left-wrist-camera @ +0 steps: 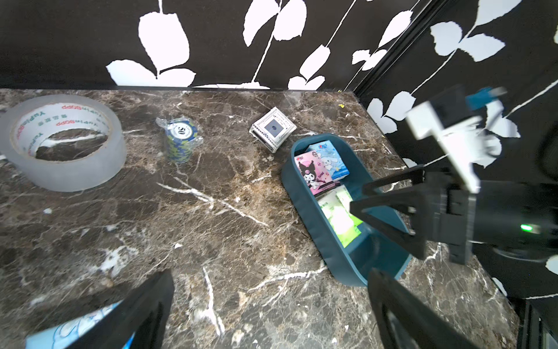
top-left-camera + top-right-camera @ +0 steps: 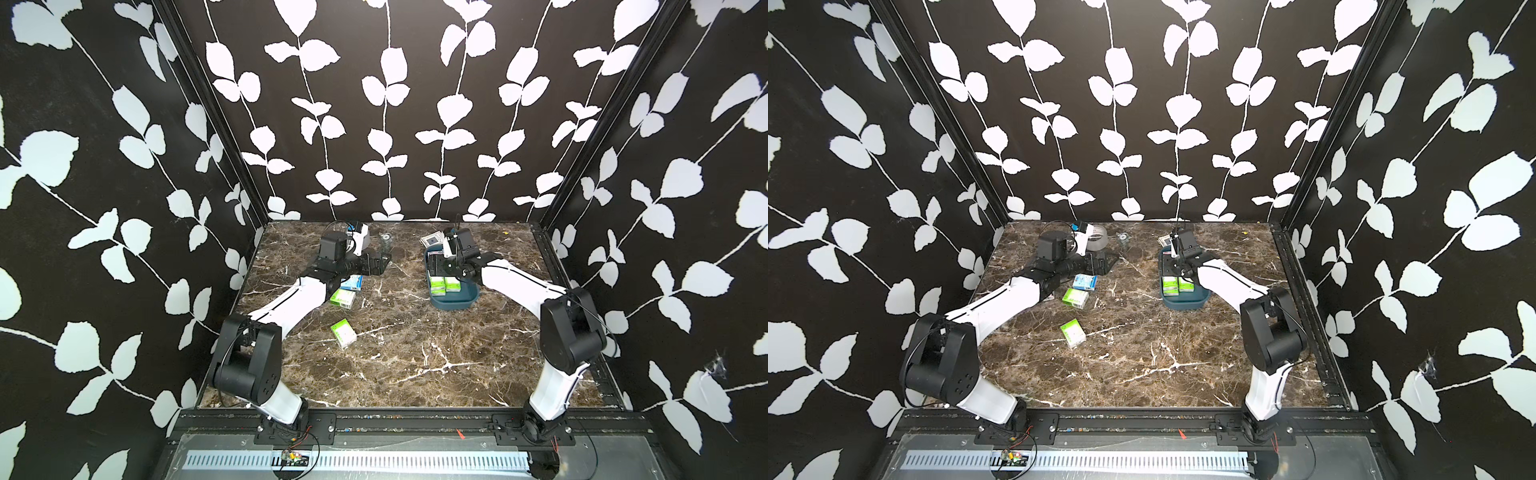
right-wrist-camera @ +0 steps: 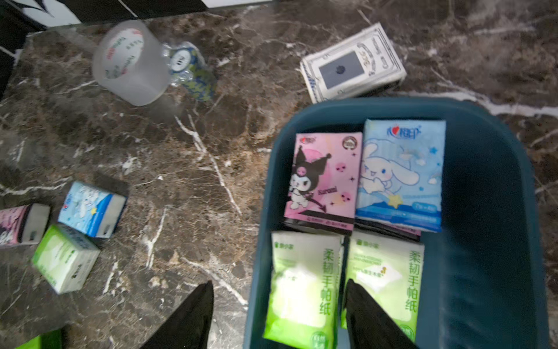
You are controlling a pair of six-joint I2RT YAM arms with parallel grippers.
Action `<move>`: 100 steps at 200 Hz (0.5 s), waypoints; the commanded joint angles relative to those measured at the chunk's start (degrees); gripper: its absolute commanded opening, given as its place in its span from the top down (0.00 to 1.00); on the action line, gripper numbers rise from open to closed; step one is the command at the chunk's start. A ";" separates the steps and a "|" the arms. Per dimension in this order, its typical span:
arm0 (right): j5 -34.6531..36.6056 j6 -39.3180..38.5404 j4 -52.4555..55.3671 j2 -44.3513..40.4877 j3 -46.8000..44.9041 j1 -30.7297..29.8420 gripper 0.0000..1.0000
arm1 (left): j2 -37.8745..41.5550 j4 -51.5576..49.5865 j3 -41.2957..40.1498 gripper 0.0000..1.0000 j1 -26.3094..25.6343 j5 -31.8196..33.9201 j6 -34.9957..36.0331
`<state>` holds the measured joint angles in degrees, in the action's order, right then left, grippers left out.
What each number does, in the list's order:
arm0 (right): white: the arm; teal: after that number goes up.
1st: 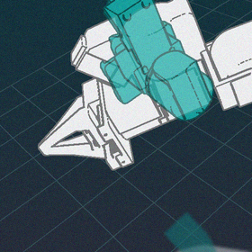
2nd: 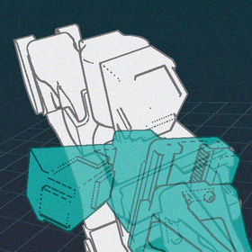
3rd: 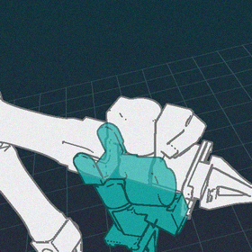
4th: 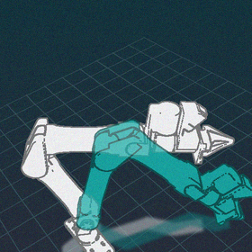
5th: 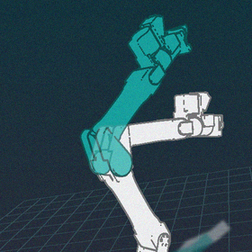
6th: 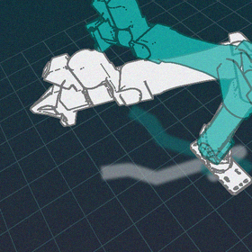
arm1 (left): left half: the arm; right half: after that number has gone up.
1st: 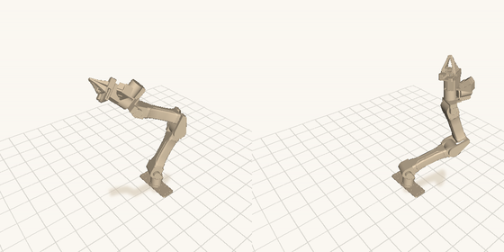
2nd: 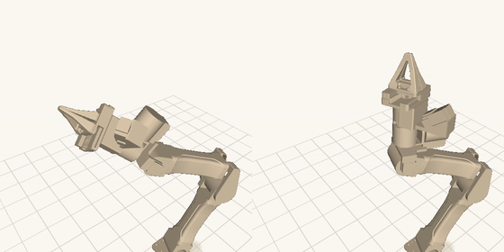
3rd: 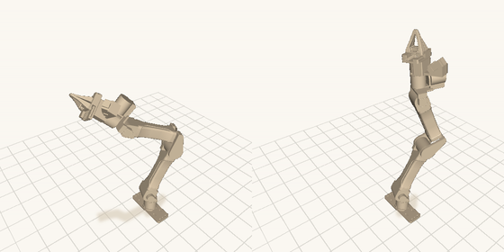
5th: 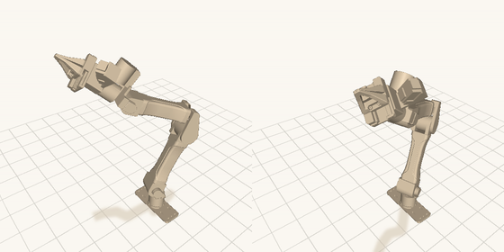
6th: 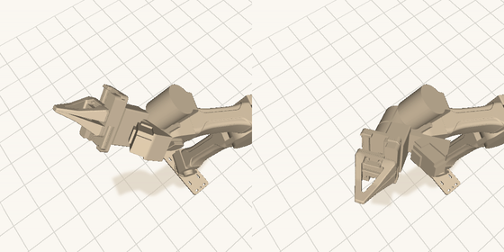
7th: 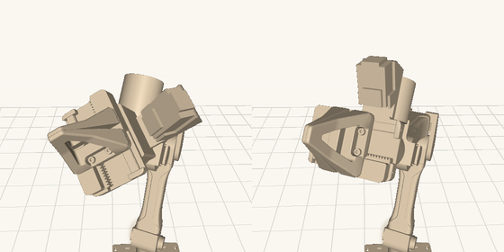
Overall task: Put the pocket tissues into the storage box
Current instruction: Place the pocket tissues in the storage box, then pick up the pocket tissues from the center of the board.
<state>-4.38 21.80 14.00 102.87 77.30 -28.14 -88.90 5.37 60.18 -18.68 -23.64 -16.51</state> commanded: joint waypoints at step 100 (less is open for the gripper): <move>-15.42 -8.96 -0.39 13.74 12.65 -23.32 0.24 | 10.01 -12.45 -0.38 0.01 17.07 5.09 2.24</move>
<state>-15.51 14.55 11.07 113.89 84.36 -48.53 -81.49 -4.45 60.18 -3.16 -19.35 -14.94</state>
